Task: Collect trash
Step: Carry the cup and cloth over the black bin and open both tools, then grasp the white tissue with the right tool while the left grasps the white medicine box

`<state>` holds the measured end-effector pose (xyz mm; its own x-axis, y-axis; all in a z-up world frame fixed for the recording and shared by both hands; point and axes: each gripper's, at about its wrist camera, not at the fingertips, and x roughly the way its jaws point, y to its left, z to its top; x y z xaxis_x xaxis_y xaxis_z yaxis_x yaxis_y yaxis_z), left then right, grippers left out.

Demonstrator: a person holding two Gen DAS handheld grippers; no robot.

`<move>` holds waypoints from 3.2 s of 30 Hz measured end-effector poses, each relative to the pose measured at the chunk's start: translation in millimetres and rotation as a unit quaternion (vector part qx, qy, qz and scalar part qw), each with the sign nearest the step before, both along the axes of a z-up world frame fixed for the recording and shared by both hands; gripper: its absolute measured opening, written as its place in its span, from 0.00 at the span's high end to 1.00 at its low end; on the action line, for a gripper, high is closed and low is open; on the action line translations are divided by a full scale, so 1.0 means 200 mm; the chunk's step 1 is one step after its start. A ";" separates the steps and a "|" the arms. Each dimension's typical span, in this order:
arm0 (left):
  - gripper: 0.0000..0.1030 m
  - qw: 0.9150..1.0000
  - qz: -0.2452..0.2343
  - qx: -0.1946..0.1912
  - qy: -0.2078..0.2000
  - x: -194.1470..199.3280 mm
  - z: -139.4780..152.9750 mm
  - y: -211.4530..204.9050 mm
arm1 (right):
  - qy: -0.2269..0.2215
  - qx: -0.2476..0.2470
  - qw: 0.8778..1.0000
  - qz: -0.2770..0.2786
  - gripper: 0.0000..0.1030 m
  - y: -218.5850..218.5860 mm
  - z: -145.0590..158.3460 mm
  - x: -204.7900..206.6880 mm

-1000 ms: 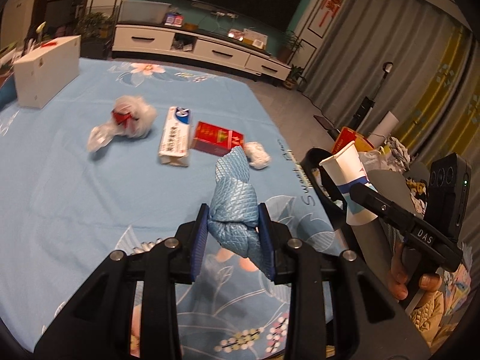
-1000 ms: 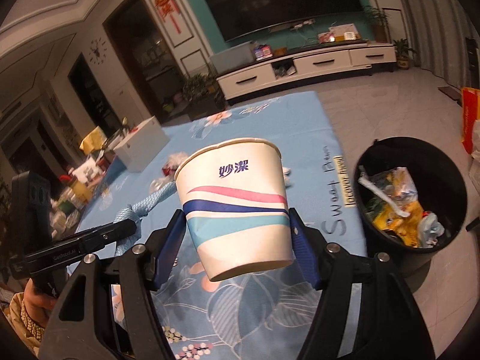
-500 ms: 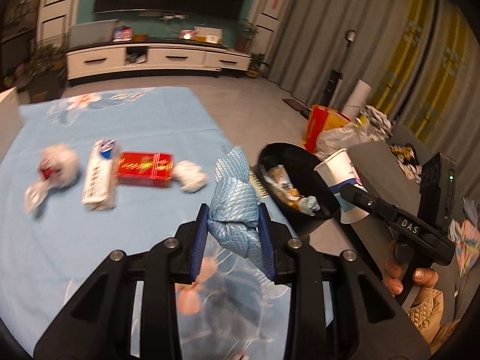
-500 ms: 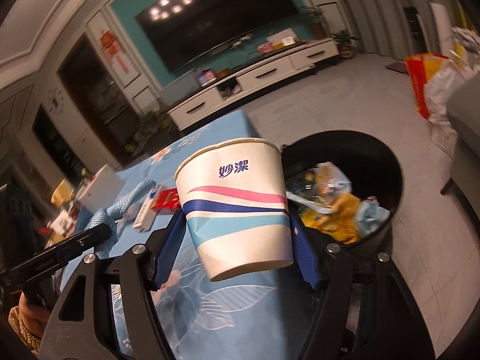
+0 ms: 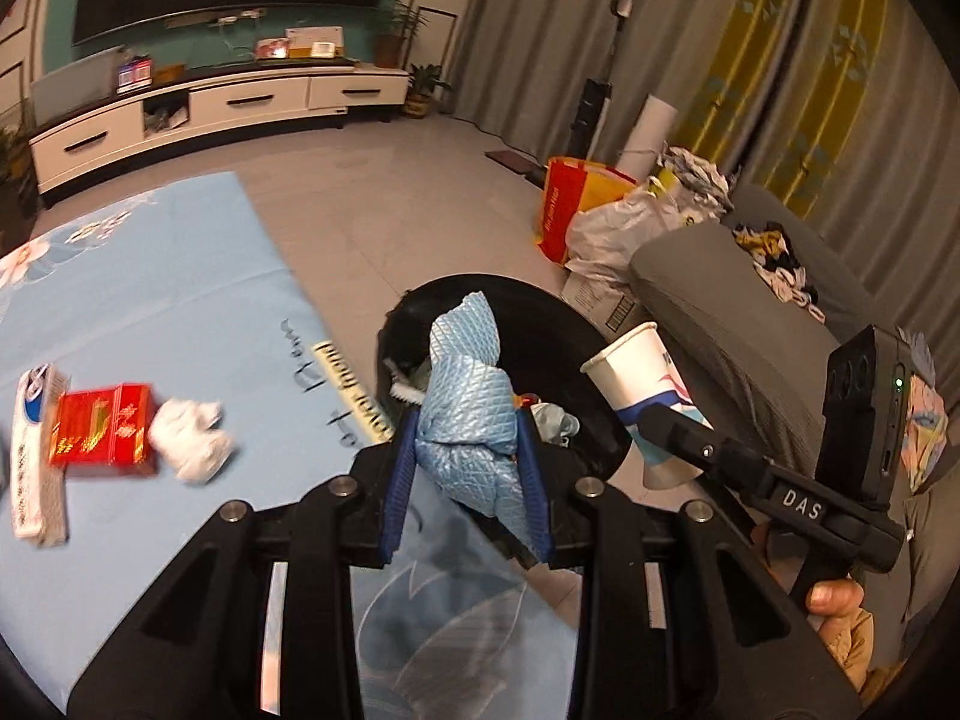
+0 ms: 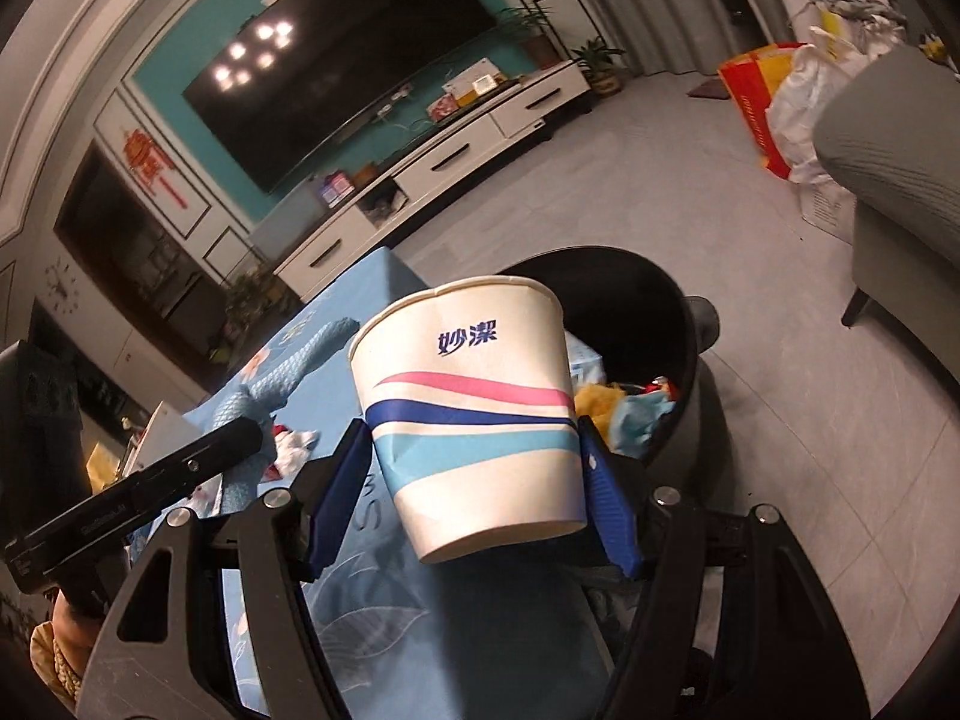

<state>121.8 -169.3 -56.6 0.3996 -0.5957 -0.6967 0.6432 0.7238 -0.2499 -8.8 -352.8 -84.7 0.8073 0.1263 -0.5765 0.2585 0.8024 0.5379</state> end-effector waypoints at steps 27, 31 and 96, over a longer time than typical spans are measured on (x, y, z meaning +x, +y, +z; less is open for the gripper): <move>0.26 1.000 0.006 0.010 0.020 0.14 -0.16 -0.14 | 0.021 0.049 0.998 -0.021 0.24 -0.12 -0.11 0.15; 0.18 0.999 0.025 0.006 0.024 0.06 -0.15 -0.01 | 0.019 0.033 0.999 -0.003 0.24 -0.05 -0.06 0.12; 0.26 0.970 0.237 0.020 0.056 0.44 -0.37 1.10 | 0.104 -0.186 0.947 0.240 0.54 1.13 -0.18 0.93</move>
